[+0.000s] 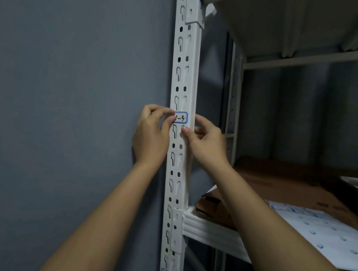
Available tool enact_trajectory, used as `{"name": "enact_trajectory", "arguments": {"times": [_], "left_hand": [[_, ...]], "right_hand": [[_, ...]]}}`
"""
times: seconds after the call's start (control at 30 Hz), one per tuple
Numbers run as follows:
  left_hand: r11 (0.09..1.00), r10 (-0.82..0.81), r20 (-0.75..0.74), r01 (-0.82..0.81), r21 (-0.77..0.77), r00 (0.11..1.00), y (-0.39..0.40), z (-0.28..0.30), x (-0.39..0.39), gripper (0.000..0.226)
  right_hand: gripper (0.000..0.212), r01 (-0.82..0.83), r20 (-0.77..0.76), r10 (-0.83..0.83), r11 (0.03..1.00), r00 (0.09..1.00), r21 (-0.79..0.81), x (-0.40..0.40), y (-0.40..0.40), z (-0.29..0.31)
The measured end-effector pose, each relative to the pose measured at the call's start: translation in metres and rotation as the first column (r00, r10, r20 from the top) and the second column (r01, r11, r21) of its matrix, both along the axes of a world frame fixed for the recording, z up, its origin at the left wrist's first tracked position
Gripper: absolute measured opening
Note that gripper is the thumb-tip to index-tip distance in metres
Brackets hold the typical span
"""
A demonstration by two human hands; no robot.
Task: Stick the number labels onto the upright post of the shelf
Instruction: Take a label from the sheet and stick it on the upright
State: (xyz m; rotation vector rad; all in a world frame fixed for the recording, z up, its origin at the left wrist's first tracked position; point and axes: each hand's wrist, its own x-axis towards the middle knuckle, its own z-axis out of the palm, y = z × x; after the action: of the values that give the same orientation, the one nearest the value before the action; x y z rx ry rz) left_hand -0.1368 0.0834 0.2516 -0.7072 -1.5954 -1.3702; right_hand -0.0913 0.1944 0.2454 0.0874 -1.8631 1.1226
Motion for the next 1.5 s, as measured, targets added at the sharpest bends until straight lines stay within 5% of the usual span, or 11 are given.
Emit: {"name": "enact_trajectory", "arguments": {"times": [0.47, 0.73, 1.27, 1.5], "left_hand": [[0.987, -0.157, -0.002, 0.157, 0.019, 0.988, 0.001, 0.007, -0.012, 0.027], [0.99, -0.081, -0.033, 0.084, 0.11, 0.996, 0.0, 0.003, -0.01, 0.003], [0.999, -0.025, 0.003, 0.025, -0.041, 1.0, 0.003, 0.004, -0.01, 0.016], [0.996, -0.013, -0.002, 0.013, 0.085, 1.0, 0.002, 0.003, -0.006, 0.005]], "right_hand": [[0.036, 0.047, -0.017, -0.047, 0.999, 0.999, 0.005, -0.001, -0.002, -0.005], [0.037, 0.056, 0.002, -0.056, 0.998, 0.998, -0.007, -0.001, -0.004, -0.005], [0.034, 0.089, 0.006, -0.088, 0.996, 0.996, -0.013, 0.002, -0.01, -0.006], [0.033, 0.087, 0.037, -0.087, 0.996, 0.996, -0.005, 0.007, -0.012, -0.004]]}}
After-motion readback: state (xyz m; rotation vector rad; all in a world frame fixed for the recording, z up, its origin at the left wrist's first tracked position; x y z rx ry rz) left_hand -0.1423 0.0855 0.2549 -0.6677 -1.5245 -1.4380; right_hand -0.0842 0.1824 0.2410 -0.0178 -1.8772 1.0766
